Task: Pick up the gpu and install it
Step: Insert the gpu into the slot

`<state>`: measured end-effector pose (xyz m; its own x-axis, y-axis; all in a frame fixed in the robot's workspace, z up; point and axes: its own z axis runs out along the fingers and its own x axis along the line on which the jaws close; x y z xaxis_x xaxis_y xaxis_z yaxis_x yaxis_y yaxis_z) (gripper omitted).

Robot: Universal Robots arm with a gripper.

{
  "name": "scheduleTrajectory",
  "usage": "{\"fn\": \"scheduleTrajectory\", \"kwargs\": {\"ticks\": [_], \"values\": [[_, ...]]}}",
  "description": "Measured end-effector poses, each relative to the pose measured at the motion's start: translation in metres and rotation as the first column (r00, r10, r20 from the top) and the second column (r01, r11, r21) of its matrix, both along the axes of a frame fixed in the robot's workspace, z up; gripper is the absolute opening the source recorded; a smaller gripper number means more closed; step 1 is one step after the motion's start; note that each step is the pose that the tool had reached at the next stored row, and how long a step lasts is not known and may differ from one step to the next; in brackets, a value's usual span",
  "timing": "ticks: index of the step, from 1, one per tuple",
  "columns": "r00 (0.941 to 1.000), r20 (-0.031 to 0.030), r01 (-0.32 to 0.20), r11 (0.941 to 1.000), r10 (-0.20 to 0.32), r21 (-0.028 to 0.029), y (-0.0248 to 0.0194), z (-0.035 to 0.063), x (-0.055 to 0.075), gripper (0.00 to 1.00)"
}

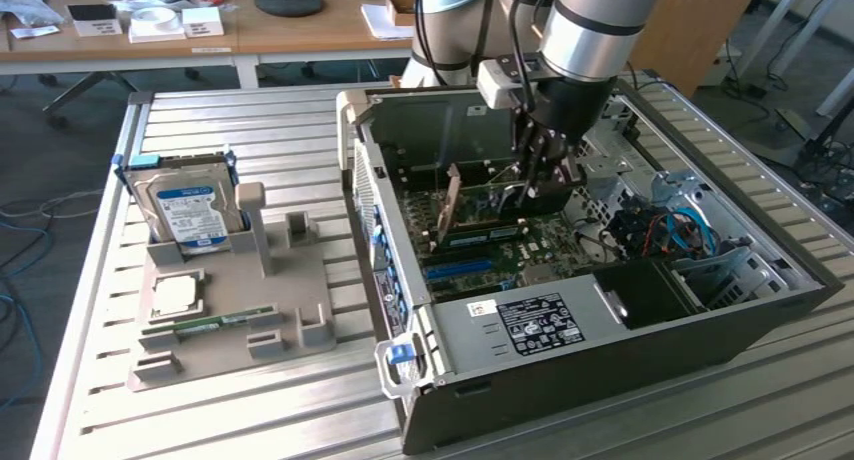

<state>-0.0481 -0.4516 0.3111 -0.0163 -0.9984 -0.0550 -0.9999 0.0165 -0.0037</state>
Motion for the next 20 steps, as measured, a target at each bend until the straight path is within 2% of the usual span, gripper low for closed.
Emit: {"fn": "scheduleTrajectory", "kwargs": {"ticks": [5,16,20], "values": [[1.0,0.0001,-0.001,1.0,0.001,-0.003,-0.0008,-0.0002,-0.0001,0.27],[1.0,0.0,-0.005,1.0,0.005,-0.0034,-0.0016,-0.0036,-0.0066,0.27],[1.0,0.0,-0.005,1.0,0.005,-0.0032,-0.0054,-0.004,-0.0072,0.27]]}}
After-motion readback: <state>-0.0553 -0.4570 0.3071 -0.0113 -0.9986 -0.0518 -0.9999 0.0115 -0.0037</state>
